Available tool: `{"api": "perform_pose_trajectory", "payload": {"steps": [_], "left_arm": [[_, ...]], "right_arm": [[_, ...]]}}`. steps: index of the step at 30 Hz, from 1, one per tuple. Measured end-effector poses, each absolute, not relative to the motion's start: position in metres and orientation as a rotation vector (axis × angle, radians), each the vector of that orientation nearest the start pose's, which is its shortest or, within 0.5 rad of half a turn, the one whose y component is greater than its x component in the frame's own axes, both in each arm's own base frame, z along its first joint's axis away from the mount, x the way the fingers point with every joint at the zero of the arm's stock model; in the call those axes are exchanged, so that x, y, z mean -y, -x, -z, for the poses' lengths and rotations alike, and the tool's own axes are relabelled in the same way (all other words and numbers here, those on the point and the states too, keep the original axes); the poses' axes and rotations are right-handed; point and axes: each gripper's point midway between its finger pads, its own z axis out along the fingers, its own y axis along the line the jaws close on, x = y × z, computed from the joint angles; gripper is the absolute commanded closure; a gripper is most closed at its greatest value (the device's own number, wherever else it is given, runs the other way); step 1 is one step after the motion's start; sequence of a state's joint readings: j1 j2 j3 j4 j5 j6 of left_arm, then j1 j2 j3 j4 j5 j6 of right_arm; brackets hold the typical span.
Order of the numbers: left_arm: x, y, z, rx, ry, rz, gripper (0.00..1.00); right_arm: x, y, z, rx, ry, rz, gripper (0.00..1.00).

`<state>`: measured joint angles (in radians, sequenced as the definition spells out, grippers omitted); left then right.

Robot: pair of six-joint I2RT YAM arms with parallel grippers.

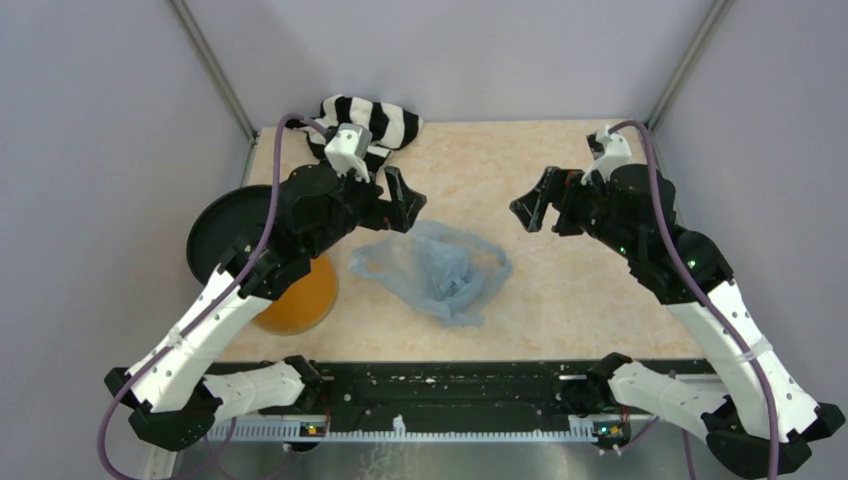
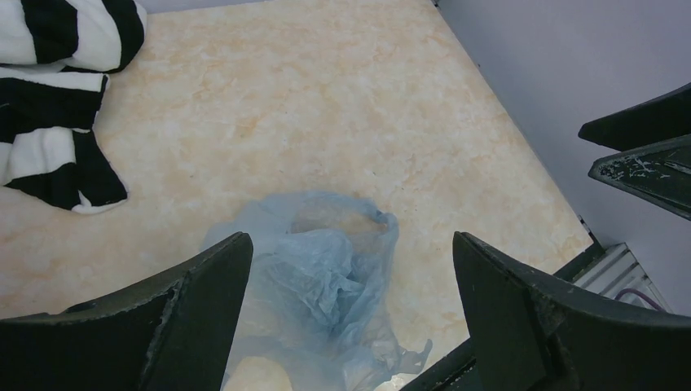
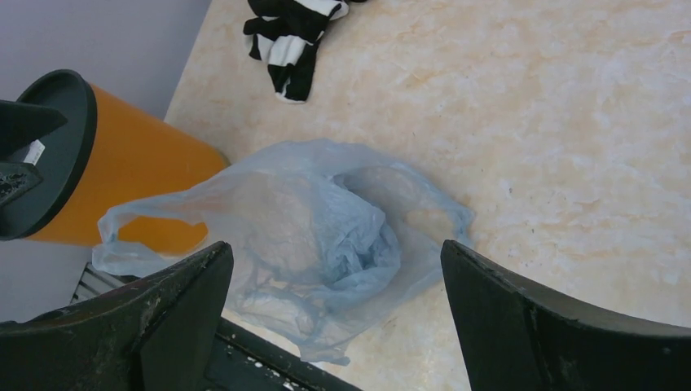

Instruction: Put the trash bags into the trash bin

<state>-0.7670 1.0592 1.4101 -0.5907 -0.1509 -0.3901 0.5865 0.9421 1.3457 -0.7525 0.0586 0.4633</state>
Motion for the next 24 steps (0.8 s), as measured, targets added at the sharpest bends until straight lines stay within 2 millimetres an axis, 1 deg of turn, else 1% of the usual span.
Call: {"api": "perform_pose_trajectory", "payload": {"steps": [4, 8, 12, 15, 18, 22, 24], "left_arm": [[0.224, -0.248, -0.385, -1.851, -0.241, 0.677, 0.02], [0.225, -0.248, -0.380, -1.860, -0.258, 0.668, 0.02], [0.222, -0.247, -0.374, -1.880, -0.263, 0.650, 0.02], [0.219, -0.248, -0.370, -1.897, -0.255, 0.629, 0.02], [0.214, -0.249, -0.363, -1.922, -0.230, 0.597, 0.02], [0.204, -0.250, -0.351, -1.963, -0.188, 0.541, 0.02], [0.198, -0.250, -0.343, -1.988, -0.164, 0.509, 0.02]], "right_arm": [[-0.167, -0.235, -0.352, -1.982, 0.083, -0.639, 0.01], [-0.169, -0.235, -0.340, -2.011, 0.104, -0.637, 0.01], [-0.180, -0.232, -0.325, -2.057, 0.155, -0.664, 0.01], [-0.197, -0.230, -0.308, -2.096, 0.213, -0.692, 0.02], [-0.219, -0.224, -0.285, -2.142, 0.286, -0.720, 0.02], [-0.247, -0.221, -0.256, -2.192, 0.354, -0.749, 0.03], [-0.259, -0.221, -0.245, -2.208, 0.375, -0.760, 0.03]]}}
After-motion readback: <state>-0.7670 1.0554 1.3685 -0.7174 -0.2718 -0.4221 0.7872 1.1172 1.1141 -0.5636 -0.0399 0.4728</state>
